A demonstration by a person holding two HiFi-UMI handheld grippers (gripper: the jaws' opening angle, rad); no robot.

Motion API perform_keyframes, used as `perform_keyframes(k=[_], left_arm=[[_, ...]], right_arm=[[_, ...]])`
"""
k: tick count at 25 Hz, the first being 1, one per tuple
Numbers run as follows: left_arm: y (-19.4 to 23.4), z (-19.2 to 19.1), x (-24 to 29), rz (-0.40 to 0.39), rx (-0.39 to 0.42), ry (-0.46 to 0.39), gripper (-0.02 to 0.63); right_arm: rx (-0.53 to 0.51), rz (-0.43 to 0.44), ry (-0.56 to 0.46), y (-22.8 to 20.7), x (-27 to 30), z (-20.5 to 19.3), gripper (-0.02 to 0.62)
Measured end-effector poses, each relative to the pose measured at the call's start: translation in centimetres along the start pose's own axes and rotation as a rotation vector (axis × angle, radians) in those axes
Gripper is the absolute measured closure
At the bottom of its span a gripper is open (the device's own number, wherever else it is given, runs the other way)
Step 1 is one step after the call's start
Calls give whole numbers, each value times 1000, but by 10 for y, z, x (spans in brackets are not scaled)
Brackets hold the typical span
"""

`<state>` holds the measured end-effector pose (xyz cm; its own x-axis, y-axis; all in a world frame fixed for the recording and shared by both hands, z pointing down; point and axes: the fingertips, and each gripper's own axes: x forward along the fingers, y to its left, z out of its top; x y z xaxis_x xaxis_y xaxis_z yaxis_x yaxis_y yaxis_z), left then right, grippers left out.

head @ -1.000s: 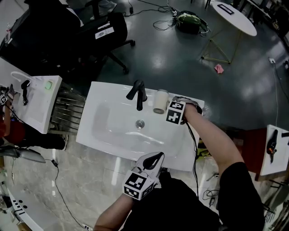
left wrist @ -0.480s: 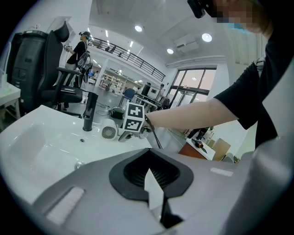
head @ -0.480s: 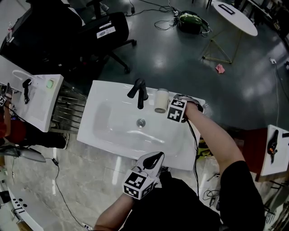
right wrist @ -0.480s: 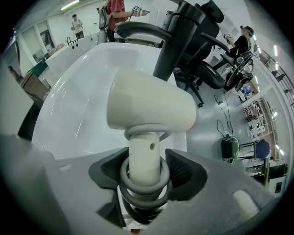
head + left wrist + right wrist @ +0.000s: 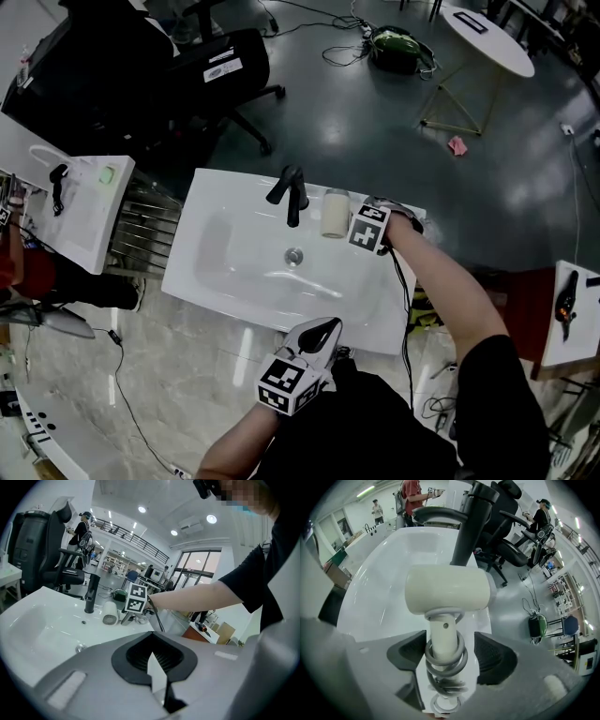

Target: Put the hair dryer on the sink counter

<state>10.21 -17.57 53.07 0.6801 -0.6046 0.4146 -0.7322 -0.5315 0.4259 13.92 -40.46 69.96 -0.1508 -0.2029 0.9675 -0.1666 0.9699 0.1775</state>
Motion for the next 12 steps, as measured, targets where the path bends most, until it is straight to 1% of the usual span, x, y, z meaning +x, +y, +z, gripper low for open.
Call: perform_keyframes(k=[5, 12], left_arm=[[-2, 0, -2, -1, -2, 0, 603], [-9, -3, 0, -10, 2, 2, 603]], right_arm=[[31, -12, -33, -1, -5, -1, 275], [33, -32, -55, 1, -13, -5, 275]])
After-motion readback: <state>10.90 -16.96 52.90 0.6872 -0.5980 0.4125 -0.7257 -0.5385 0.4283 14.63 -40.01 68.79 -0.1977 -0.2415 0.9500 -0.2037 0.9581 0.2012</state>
